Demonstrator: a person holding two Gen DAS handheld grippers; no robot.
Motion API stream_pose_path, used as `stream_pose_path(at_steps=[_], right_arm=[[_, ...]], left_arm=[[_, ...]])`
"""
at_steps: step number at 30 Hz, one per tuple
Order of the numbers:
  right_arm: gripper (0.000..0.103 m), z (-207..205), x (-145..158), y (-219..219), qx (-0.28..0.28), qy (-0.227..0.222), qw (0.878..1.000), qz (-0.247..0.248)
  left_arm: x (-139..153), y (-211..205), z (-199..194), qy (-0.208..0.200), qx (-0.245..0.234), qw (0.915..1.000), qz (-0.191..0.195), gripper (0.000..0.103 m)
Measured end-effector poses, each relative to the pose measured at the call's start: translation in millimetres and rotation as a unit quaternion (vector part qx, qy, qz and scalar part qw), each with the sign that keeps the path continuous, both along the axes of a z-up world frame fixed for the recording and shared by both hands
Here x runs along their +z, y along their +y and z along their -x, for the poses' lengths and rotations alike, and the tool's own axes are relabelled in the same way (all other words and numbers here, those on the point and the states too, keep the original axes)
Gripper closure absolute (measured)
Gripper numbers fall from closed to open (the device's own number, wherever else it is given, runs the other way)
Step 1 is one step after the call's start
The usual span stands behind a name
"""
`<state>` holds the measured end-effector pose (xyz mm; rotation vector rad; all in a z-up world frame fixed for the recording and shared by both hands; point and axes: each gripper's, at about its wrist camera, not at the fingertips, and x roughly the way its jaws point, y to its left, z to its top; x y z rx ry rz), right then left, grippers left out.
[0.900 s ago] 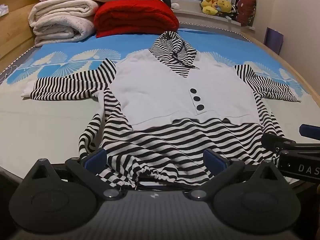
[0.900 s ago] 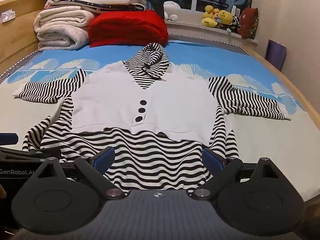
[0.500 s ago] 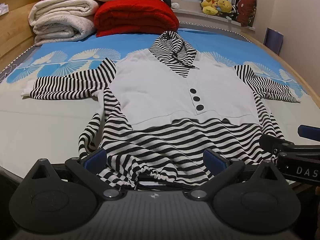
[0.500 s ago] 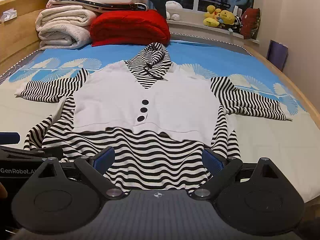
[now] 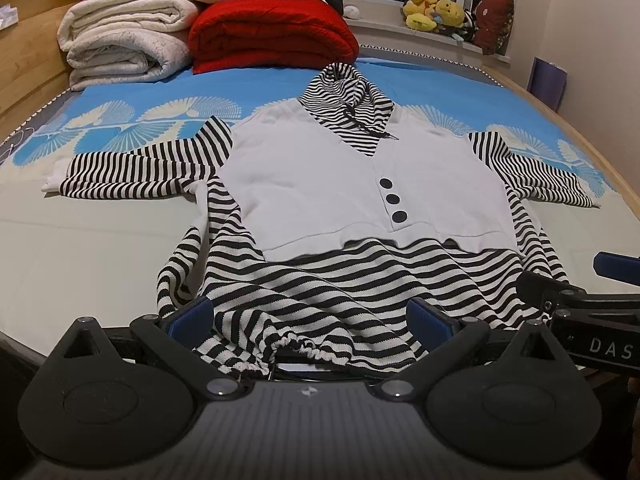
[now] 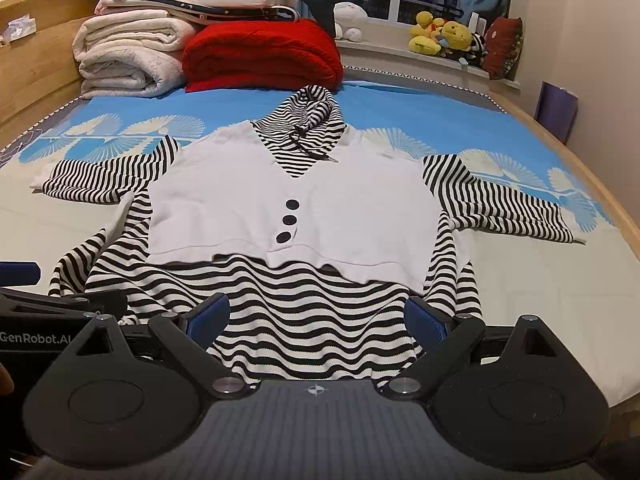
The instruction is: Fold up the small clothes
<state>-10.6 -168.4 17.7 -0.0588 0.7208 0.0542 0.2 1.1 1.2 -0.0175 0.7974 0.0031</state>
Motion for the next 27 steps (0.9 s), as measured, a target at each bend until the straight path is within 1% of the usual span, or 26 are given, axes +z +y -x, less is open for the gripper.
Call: stream_pose_path(at_steps=[20, 23, 27], right_arm=[[0.009, 0.0, -0.7, 0.0, 0.0, 0.002, 1.0, 0.003], [0.011, 0.2, -0.2, 2.7, 0.003, 0.006, 1.0, 0.005], [0.017, 0.8, -0.6, 3.0, 0.002, 0.007, 1.0, 0.014]], left_arm=[[1.6, -0.2, 0.1, -0.002, -0.001, 1.0, 0.008, 0.001], [1.7, 0.0, -0.1, 0.0, -0.001, 1.0, 0.004, 0.001], [2.2, -0.2, 0.4, 0.001, -0.001, 1.0, 0.003, 0.001]])
